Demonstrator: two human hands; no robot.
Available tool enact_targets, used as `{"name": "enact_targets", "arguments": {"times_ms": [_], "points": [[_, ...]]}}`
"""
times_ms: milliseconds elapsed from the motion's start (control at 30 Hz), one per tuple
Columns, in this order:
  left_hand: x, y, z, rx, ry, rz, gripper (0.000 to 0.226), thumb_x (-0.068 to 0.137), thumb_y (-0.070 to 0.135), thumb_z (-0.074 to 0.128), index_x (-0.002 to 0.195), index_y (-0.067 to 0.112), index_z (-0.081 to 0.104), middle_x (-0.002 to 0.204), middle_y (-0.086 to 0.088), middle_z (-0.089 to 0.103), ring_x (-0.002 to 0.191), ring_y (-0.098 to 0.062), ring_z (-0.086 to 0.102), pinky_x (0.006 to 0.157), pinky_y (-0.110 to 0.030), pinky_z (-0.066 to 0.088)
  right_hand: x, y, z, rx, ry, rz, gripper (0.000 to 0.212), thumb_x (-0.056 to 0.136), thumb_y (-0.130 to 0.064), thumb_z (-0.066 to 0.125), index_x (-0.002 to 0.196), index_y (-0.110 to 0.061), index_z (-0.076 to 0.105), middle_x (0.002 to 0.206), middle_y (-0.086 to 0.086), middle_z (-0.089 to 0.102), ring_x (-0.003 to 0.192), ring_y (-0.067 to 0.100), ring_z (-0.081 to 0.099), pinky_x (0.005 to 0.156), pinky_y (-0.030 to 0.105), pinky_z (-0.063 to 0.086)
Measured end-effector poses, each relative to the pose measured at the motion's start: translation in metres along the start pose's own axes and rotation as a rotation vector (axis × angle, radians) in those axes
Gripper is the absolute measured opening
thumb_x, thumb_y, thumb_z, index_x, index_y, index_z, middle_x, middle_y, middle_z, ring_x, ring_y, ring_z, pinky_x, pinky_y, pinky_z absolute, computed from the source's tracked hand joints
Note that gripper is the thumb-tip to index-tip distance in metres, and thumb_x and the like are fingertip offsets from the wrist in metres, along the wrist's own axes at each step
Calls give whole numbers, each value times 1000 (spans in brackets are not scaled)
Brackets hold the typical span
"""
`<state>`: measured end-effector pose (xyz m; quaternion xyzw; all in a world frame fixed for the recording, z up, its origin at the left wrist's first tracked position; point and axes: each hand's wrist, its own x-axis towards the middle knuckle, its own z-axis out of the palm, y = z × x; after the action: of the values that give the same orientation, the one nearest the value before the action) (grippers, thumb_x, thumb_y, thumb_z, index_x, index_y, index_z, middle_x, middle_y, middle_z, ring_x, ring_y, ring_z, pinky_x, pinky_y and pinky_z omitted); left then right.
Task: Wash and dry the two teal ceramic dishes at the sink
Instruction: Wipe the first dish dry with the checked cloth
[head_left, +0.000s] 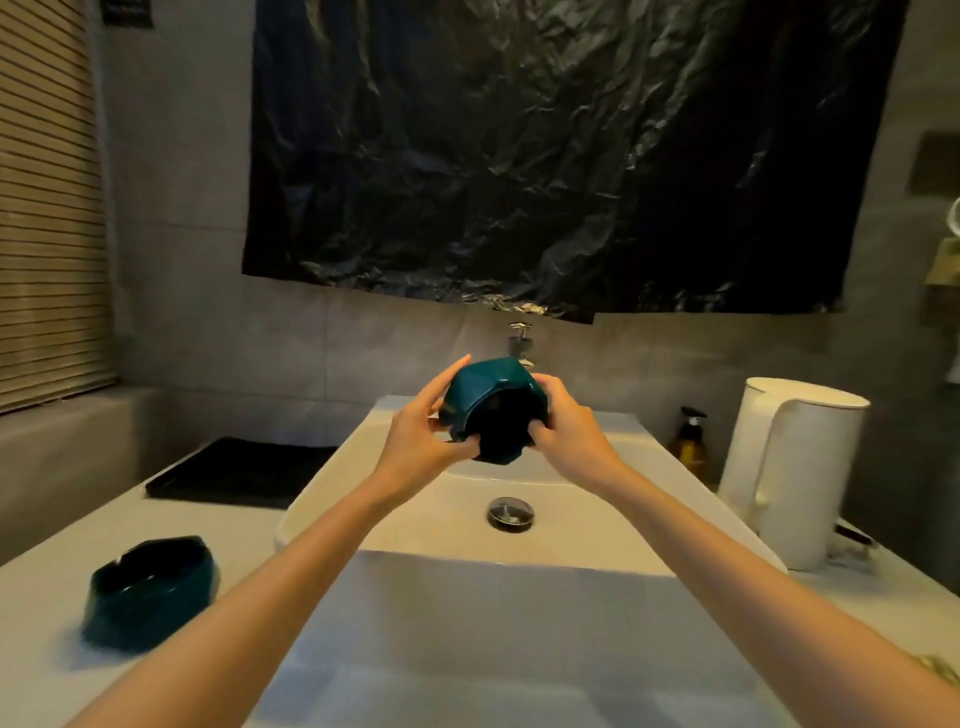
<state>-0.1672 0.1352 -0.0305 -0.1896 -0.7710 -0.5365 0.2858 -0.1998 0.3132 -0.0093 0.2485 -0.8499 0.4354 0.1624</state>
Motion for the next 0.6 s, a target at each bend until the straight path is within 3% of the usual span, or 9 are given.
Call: {"name": "enact_targets", "arguments": {"times_ms": [100,200,400,500,600], "points": [[4,3,15,115,35,155,90,69,4,80,140,38,36,122,14,53,104,-11,58,83,-16,52,-4,13,-12,67,46,-88,52,93,1,47,138,-21,34,119,-2,57,111,17,56,95,38,51],[8,8,22,324,41,344,93,68,7,81,142,33,32,126,8,53,111,-5,51,92,-9,43,-9,22,-18,151,117,-146,50,95,0,50,133,-28,33,116,-8,56,110,13,57,92,30,51],[13,10,26,531,55,535,95,66,7,82,143,27,29,119,-9,60,105,-8,52,88,-17,45,-16,25,-18,152,229,-195,59,93,2,51,130,-37,26,113,-11,51,100,-3,56,80,8,48],[14,8,29,501,41,504,93,67,8,81,143,26,31,120,-9,60,106,-9,53,88,-19,47,-17,27,-18,143,210,-169,57,94,0,50,134,-33,26,117,-9,51,104,4,55,85,12,48],[14,6,33,391,16,378,90,69,8,80,143,26,34,127,-4,57,113,-14,54,91,-20,48,-14,30,-22,159,114,-102,52,97,-2,47,138,-27,27,123,-5,51,115,13,52,96,28,49]]}}
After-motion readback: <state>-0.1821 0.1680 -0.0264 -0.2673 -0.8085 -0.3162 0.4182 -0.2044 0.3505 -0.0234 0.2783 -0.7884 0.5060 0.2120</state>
